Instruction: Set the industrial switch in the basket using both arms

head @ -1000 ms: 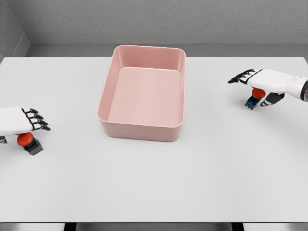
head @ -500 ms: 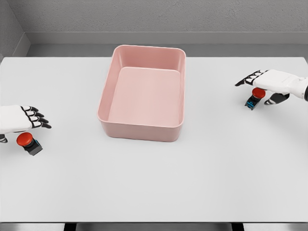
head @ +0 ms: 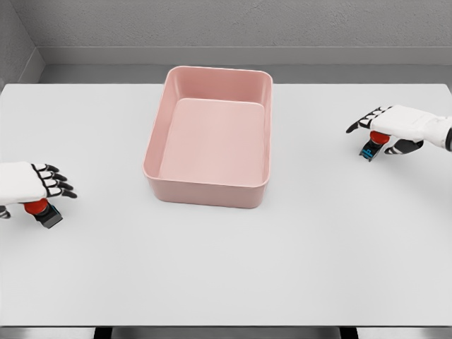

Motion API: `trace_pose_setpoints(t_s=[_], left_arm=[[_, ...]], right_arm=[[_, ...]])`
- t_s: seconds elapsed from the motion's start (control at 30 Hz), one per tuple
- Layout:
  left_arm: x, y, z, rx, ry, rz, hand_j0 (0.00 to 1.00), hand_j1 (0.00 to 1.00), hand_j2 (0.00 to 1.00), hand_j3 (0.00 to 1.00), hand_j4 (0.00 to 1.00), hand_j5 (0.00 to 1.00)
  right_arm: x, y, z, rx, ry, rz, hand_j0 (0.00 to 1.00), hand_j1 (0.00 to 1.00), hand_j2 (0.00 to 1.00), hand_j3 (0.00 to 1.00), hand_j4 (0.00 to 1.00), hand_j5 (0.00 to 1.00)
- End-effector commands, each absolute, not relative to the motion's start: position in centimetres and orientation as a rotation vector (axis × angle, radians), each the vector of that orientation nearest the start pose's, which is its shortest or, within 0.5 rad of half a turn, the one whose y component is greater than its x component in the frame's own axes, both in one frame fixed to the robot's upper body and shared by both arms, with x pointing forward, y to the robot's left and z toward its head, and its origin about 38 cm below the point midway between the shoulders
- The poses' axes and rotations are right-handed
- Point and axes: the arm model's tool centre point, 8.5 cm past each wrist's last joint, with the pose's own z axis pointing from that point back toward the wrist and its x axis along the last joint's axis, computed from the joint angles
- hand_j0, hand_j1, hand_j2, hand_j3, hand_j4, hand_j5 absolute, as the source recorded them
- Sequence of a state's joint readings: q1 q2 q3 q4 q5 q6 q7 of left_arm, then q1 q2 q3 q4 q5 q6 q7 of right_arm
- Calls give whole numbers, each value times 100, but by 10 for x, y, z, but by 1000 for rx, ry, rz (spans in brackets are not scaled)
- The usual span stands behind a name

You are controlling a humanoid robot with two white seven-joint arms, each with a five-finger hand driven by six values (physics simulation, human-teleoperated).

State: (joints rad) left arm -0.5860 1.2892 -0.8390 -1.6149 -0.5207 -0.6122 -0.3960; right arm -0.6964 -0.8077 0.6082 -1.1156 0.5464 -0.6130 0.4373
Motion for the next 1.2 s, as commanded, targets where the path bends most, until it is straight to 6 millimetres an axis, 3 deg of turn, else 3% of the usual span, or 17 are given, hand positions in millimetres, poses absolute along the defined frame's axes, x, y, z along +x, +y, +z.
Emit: trace_pose_setpoints(t_s=[0.0, 0.1, 0.17, 0.27, 0.5, 0.77, 1.17], left_arm=[[352, 409, 209, 484, -910, -2379, 100, 100, 100, 100, 100, 100], [349, 400, 211, 471, -935, -2400, 100, 100, 100, 100, 100, 100], [349, 398, 211, 471, -940, -2402, 99, 99, 99, 99, 99, 99], [349, 397, 210, 466, -942, -2404, 92, 92, 92, 92, 92, 92], [346, 398, 205, 448, -926, -2409, 75, 75, 75, 75, 75, 75], [346, 398, 205, 447, -922, -2410, 70, 70, 70, 70, 70, 70], [348, 397, 209, 459, -928, -2413, 43, 43, 43, 43, 43, 43]], right_arm=[[469, -385, 187, -578, -1180, 1958, 84, 84, 84, 84, 84, 84], [467, -385, 185, -573, -1180, 1959, 83, 83, 83, 83, 83, 83], [467, -384, 185, -571, -1180, 1960, 78, 78, 78, 78, 78, 78], [467, -383, 185, -569, -1180, 1964, 71, 71, 71, 71, 71, 71], [464, -385, 179, -567, -1162, 1972, 65, 65, 65, 65, 65, 65], [465, -386, 181, -578, -1155, 1976, 55, 55, 55, 55, 55, 55], [465, -387, 181, -571, -1140, 1982, 45, 45, 45, 45, 45, 45]])
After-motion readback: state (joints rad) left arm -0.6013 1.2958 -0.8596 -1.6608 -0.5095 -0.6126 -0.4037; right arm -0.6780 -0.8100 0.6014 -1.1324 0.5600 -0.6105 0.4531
